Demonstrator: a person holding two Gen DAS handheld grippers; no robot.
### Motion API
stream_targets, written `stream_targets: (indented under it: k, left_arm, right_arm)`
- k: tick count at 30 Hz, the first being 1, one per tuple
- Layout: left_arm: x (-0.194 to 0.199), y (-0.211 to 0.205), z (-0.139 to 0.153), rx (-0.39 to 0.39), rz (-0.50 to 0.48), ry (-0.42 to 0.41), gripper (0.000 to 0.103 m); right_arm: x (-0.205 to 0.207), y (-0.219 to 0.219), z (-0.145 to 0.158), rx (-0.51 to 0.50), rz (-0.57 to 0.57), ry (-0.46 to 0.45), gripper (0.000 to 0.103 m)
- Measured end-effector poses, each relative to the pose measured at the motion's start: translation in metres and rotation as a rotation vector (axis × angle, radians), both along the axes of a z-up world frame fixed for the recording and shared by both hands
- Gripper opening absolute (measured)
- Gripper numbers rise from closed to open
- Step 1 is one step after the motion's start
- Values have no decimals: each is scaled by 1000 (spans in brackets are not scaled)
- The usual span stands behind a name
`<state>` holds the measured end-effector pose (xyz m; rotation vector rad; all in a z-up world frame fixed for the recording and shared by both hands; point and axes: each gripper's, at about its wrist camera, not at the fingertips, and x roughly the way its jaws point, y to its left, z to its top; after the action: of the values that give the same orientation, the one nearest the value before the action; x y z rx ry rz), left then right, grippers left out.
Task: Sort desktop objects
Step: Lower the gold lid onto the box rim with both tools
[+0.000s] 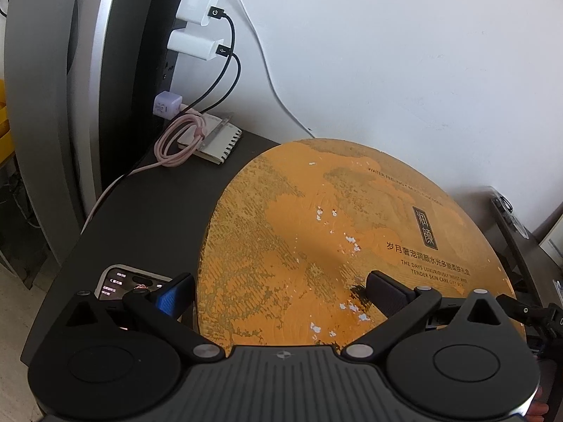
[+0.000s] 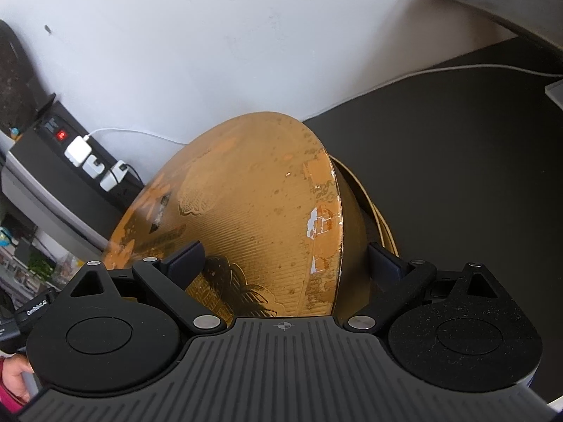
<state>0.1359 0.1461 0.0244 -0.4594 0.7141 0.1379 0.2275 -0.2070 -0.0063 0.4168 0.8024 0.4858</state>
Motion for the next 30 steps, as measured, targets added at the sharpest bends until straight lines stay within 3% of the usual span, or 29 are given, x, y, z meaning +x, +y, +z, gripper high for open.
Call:
stream_targets:
  k: [12, 17, 25, 30]
  left_arm:
    - [-1, -8, 6, 3, -24, -2, 102]
    - [-1, -15, 2, 25, -43, -7, 102]
    - [7, -8, 4, 34, -25, 0, 101]
    - [4, 5, 5, -6, -39, -28, 100]
  right_arm:
    - [0, -7, 4, 4, 2, -18, 98]
    - [13, -19, -9, 29, -6, 32, 99]
    - [5, -13, -14, 24, -30, 39, 99]
    - [0, -12, -13, 16, -36, 55, 100]
